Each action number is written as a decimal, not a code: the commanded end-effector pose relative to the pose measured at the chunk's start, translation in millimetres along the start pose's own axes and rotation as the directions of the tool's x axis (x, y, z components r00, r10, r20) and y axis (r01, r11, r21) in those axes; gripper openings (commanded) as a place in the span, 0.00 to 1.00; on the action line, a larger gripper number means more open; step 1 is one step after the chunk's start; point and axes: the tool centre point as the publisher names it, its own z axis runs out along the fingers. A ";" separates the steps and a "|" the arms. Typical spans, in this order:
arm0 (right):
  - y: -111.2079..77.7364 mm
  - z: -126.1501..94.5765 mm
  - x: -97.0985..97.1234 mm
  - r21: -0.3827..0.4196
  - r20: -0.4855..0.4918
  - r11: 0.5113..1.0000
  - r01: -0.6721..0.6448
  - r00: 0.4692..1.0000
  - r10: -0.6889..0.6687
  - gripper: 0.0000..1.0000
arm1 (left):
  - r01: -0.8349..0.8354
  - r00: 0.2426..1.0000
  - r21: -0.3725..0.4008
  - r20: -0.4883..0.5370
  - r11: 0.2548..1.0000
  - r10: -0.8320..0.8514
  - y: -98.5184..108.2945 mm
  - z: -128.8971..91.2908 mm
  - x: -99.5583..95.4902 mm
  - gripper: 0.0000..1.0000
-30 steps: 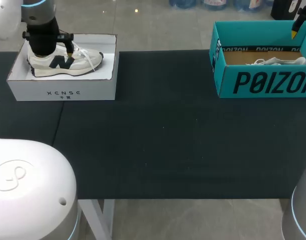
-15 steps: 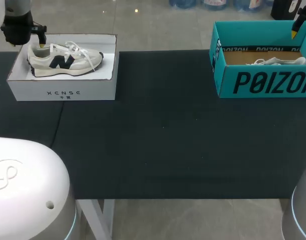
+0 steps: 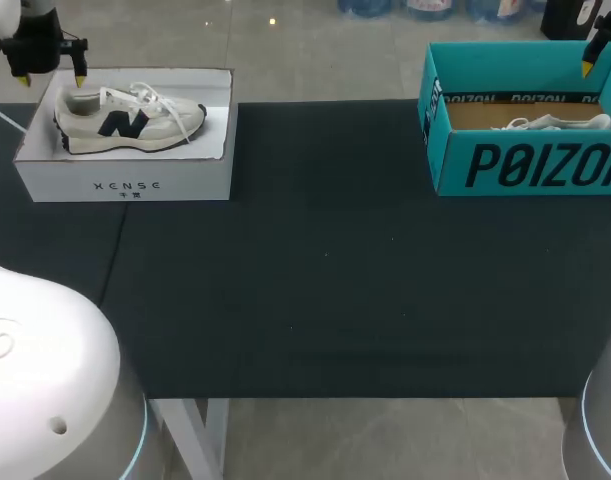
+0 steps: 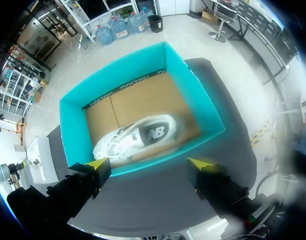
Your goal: Take the shoe out of the shoebox, open the shoe tongue, remove and reinsert the insole, then place the shoe into the shoebox
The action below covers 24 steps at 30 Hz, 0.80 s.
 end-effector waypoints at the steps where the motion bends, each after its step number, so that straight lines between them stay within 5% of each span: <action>1: 0.0 -0.2 0.3 0.000 0.002 1.000 -0.001 1.000 0.001 1.00 | -0.007 1.000 0.090 -0.006 0.996 0.008 30.0 13.5 -3.4 1.00; 24: 0.0 -0.2 0.3 0.000 0.002 1.000 -0.001 1.000 0.001 1.00 | 0.005 1.000 0.174 0.016 0.985 -0.008 11.7 51.3 -8.0 1.00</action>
